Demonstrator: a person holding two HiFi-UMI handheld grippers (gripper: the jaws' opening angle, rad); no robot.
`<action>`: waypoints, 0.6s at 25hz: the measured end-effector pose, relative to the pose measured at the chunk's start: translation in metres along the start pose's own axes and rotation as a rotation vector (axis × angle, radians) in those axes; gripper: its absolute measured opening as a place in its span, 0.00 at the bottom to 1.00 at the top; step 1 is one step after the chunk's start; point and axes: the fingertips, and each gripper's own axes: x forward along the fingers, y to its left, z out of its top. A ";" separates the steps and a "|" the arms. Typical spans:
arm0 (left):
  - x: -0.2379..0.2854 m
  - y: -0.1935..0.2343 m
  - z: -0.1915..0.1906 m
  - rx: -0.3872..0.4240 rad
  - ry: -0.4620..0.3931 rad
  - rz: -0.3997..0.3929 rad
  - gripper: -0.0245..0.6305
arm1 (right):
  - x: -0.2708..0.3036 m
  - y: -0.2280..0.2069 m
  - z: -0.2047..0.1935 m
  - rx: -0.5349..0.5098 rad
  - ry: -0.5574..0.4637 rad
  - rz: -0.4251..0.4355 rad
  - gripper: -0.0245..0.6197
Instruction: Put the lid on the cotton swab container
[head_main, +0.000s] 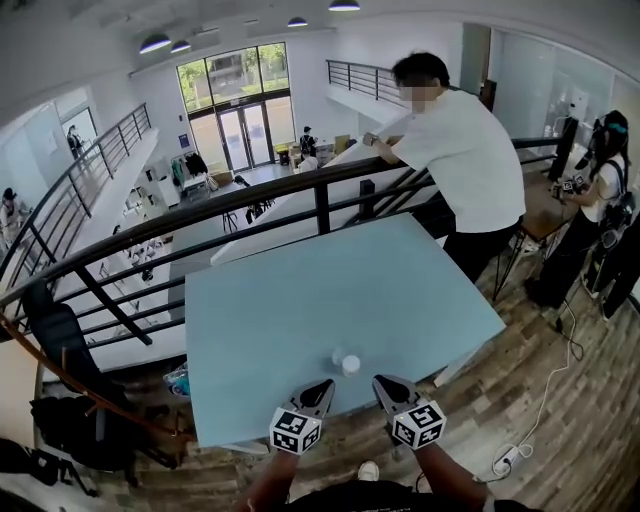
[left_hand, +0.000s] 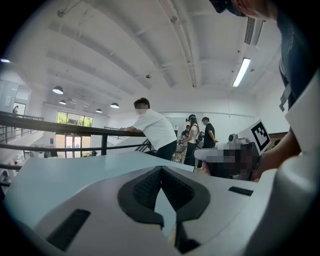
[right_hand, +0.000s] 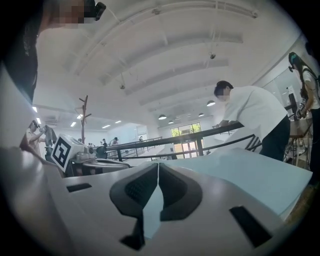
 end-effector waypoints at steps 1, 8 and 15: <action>0.004 0.000 0.001 -0.003 0.001 0.005 0.06 | 0.001 -0.005 0.001 0.001 0.000 0.005 0.07; 0.027 0.002 0.000 -0.013 0.018 0.048 0.06 | 0.006 -0.032 -0.001 0.008 0.020 0.043 0.07; 0.046 0.006 -0.004 -0.037 0.026 0.109 0.06 | 0.009 -0.058 -0.008 0.083 0.003 0.095 0.07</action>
